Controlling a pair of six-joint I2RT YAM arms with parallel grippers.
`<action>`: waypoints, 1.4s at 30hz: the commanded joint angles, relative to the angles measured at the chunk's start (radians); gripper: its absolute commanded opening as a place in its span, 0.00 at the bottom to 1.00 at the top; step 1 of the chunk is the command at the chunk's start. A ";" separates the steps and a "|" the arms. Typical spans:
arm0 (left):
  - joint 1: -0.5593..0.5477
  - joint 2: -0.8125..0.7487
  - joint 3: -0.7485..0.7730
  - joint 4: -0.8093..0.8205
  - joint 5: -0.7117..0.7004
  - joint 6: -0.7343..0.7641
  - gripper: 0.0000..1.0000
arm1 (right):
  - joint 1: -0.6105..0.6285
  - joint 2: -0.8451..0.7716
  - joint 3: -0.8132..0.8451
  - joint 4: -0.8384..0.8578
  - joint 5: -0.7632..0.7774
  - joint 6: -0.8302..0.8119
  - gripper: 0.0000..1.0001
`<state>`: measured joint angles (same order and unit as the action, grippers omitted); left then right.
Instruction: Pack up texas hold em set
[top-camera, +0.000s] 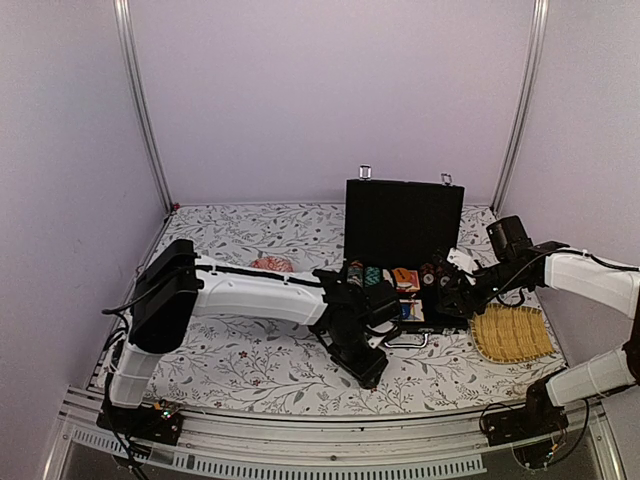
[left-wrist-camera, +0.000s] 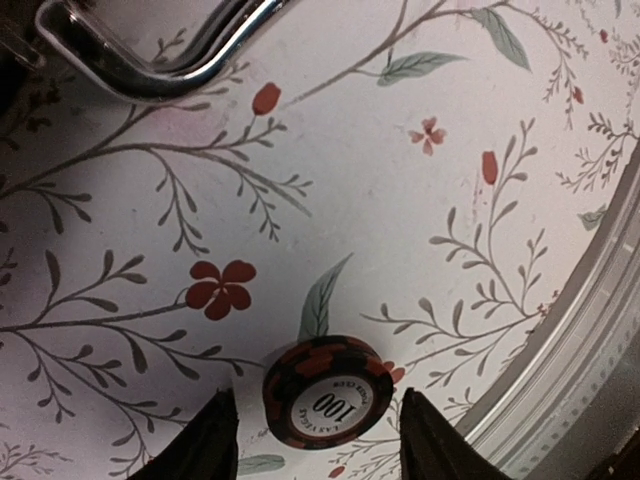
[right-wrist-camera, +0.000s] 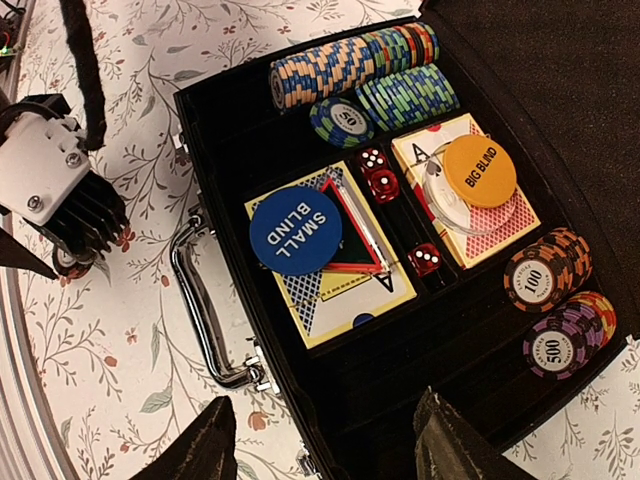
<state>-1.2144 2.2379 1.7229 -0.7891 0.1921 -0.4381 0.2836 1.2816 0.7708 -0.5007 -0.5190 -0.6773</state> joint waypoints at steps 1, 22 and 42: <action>-0.002 -0.038 -0.006 -0.027 -0.082 0.046 0.60 | 0.008 -0.004 0.018 -0.013 -0.006 -0.008 0.63; 0.327 -0.867 -0.690 0.205 -0.394 -0.133 0.77 | 0.589 0.380 0.569 -0.377 0.181 -0.167 0.74; 0.354 -1.015 -0.803 0.272 -0.374 -0.166 0.76 | 0.865 0.556 0.446 -0.242 0.372 -0.173 0.68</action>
<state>-0.8749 1.2449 0.9291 -0.5362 -0.1761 -0.5999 1.1408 1.8160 1.2179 -0.7616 -0.1936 -0.8474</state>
